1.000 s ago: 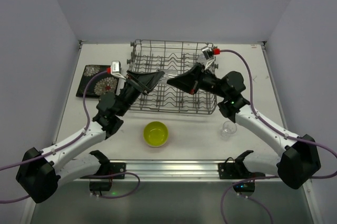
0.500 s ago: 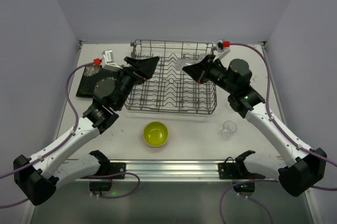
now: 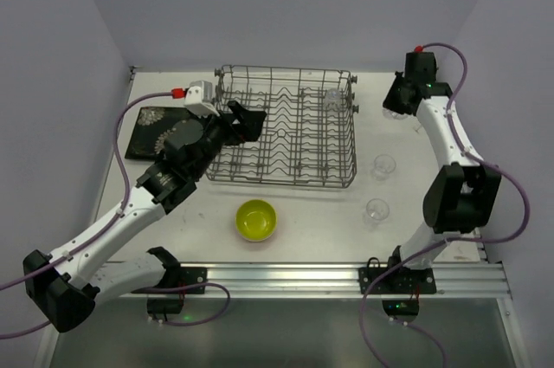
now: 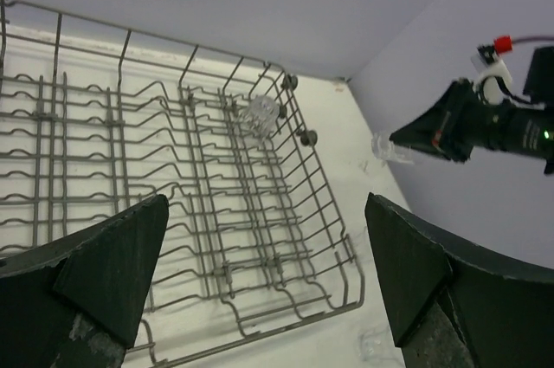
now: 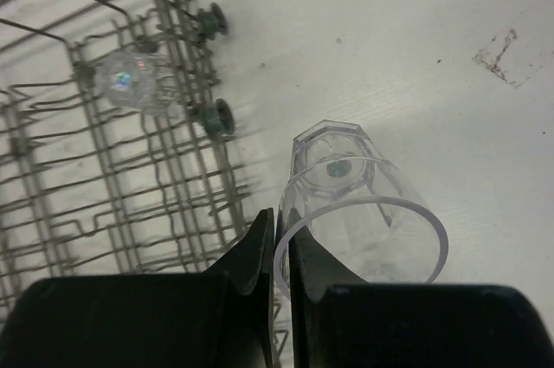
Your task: Unload the mixed dishes from the dish rack
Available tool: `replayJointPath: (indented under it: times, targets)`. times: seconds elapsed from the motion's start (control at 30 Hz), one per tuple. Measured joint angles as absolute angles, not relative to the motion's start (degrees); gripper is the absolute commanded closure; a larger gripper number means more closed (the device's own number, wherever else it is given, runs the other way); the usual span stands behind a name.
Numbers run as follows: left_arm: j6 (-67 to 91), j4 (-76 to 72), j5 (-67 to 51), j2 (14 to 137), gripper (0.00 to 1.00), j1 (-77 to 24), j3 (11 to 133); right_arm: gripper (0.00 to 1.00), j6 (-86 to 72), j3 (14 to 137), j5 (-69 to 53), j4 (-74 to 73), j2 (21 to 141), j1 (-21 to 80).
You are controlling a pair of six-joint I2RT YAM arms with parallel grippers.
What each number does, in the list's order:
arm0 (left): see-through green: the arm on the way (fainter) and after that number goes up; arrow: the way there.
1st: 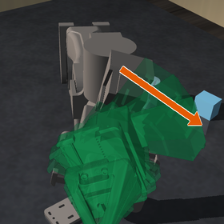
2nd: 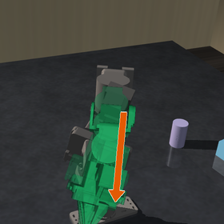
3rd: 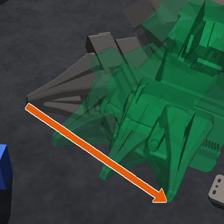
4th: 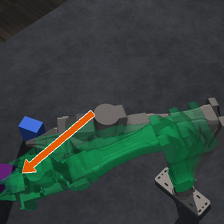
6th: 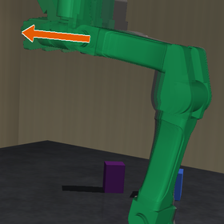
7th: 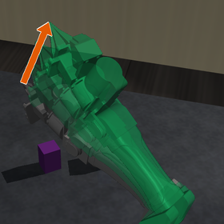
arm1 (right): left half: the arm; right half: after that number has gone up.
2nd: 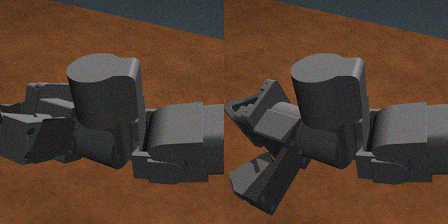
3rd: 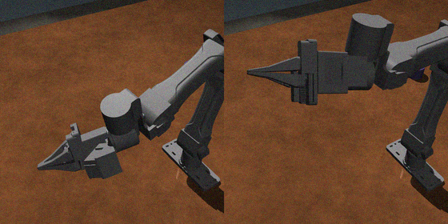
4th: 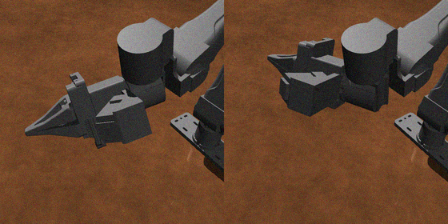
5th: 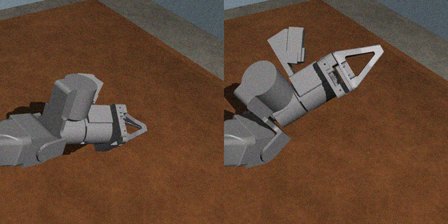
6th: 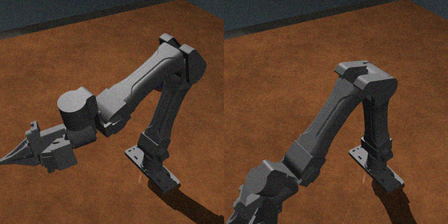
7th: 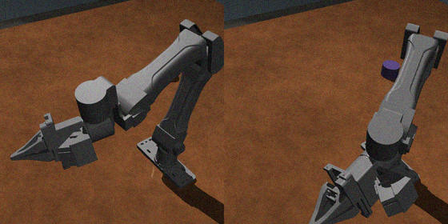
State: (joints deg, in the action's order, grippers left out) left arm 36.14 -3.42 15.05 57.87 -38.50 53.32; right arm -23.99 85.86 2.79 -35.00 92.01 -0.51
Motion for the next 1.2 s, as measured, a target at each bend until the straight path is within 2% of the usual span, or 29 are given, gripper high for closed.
replayJointPath:
  times: [0.07,0.3,0.5,0.53,0.57,0.6,0.7,0.8,0.87,1.0,1.07,1.2]
  targets:
    - [34.8,-0.8,13.4,58.7,0.0,-38.5,53.6,1.0,-22.8,88.7,4.2,-37.0,98.7,-1.0]
    - [31.7,5.3,11.1,57.7,0.0,-38.5,53.7,1.0,-20.6,91.0,9.8,-44.6,111.2,-2.6]
    - [30.6,5.8,10.7,56.4,0.0,-38.5,53.7,1.0,-19.8,94.2,10.7,-46.0,116.2,-2.6]
    - [30.6,5.8,10.7,56.4,0.0,-38.5,53.7,0.98,-19.8,94.5,10.9,-46.3,116.5,-2.6]
    - [30.5,5.8,10.7,56.4,0.0,-38.5,53.7,0.88,-19.7,95.2,11.1,-46.8,117.1,-2.6]
    - [30.4,6.0,10.6,56.4,0.0,-38.5,53.7,0.86,-19.6,96.1,11.2,-47.2,117.6,-2.6]
    - [30.3,6.3,10.6,56.5,0.0,-38.5,53.7,0.72,-19.3,98.5,11.7,-48.1,119.1,-2.6]
    - [30.3,6.7,10.5,56.6,0.0,-38.5,53.7,0.7,-18.9,99.0,12.1,-48.6,119.3,-2.6]
    - [30.3,7.0,10.5,56.7,0.0,-38.5,53.7,0.62,-18.9,99.2,12.1,-48.8,119.2,-2.6]
    - [30.3,7.0,10.4,56.7,0.0,-38.5,53.7,0.57,-18.7,99.5,12.3,-49.5,119.2,-2.6]
    - [30.3,6.9,10.4,56.8,0.0,-38.5,53.7,0.52,-18.8,99.5,12.4,-49.8,118.6,-2.6]
    - [30.3,6.5,9.4,59.1,0.0,-38.5,54.0,0.46,-19.3,96.4,12.8,-49.3,111.3,-2.0]
